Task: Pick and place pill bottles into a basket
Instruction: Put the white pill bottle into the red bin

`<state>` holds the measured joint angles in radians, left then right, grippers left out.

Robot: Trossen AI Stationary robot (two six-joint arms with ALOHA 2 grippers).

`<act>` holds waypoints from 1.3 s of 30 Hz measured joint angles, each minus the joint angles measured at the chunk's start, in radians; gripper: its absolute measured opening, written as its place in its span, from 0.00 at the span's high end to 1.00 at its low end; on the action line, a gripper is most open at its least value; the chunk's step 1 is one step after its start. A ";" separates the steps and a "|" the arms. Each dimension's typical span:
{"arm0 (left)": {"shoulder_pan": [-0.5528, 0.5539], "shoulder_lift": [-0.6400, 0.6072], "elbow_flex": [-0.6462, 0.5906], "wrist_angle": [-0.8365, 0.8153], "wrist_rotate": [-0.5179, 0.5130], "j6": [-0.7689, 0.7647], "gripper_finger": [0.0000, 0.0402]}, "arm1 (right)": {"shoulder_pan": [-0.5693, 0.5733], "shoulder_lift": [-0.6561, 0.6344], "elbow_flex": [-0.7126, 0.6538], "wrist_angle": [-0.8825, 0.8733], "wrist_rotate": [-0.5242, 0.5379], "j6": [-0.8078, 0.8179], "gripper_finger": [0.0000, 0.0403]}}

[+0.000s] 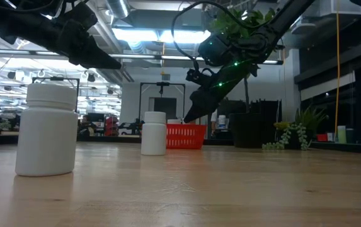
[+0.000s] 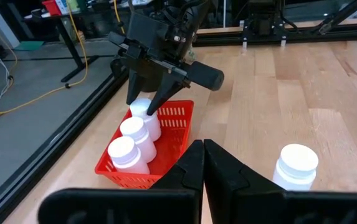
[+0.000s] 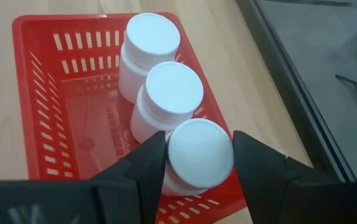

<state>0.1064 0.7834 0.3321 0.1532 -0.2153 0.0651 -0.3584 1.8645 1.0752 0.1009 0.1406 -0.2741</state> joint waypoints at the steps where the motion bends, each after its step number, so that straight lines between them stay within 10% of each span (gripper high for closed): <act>1: 0.000 0.000 0.000 0.000 0.001 0.000 1.00 | 0.000 0.000 0.000 0.000 0.000 0.000 0.56; 39: 0.000 0.000 0.000 0.000 0.053 0.000 0.99 | -0.012 -0.002 0.000 0.062 0.076 0.000 0.41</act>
<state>0.1062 0.7834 0.3321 0.1532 -0.1619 0.0649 -0.3702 1.8629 1.0752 0.1630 0.2162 -0.2741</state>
